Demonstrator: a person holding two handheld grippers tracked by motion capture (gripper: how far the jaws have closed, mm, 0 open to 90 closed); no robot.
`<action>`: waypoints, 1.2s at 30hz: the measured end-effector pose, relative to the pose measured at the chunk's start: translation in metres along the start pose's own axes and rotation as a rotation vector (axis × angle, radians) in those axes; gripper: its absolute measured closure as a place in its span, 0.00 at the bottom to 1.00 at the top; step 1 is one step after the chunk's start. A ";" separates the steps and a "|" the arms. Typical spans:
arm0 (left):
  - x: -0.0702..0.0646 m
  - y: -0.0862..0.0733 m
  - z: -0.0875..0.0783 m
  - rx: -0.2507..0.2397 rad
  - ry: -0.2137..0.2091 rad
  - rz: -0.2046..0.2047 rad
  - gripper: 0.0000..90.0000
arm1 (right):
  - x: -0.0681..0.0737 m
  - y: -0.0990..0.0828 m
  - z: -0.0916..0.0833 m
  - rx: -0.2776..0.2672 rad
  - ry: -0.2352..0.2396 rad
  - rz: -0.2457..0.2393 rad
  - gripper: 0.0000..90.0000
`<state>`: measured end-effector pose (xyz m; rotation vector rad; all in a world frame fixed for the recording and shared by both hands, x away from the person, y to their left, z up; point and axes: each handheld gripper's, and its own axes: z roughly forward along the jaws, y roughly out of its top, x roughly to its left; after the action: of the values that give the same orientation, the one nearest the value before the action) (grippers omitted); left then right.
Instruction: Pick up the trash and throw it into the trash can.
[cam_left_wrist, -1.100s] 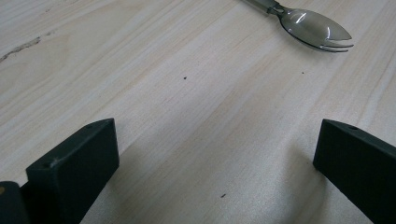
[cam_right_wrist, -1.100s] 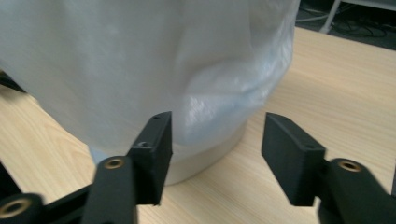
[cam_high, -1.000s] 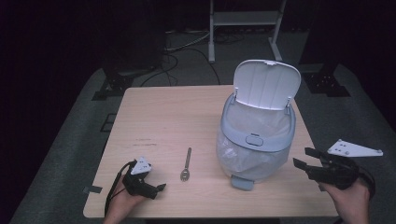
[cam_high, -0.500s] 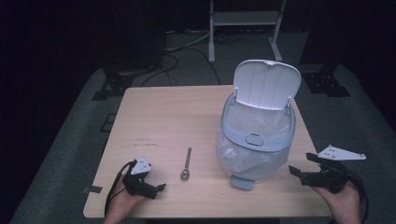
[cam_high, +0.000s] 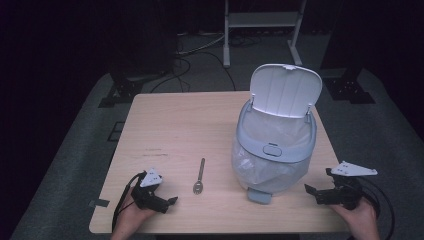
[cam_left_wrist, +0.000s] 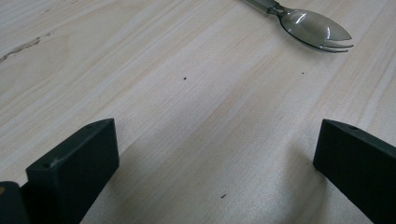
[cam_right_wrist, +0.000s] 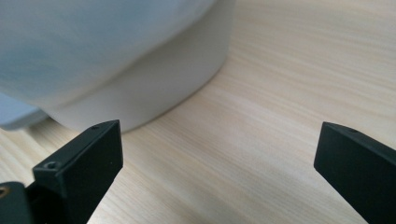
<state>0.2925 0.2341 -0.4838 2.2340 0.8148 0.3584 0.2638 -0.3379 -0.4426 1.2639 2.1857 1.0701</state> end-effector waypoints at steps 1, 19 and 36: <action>0.000 0.000 0.000 0.000 0.000 0.000 0.00 | 0.000 -0.002 0.003 0.006 0.002 -0.001 0.00; -0.004 0.011 -0.004 -0.046 -0.017 -0.043 0.00 | -0.008 -0.025 0.035 0.132 -0.003 0.016 0.00; -0.019 0.042 0.005 -0.082 -0.041 -0.044 0.00 | -0.008 -0.029 0.038 0.099 -0.017 -0.019 0.00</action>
<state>0.2989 0.1961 -0.4574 2.1372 0.8119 0.3185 0.2770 -0.3380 -0.4889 1.2870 2.2582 0.9506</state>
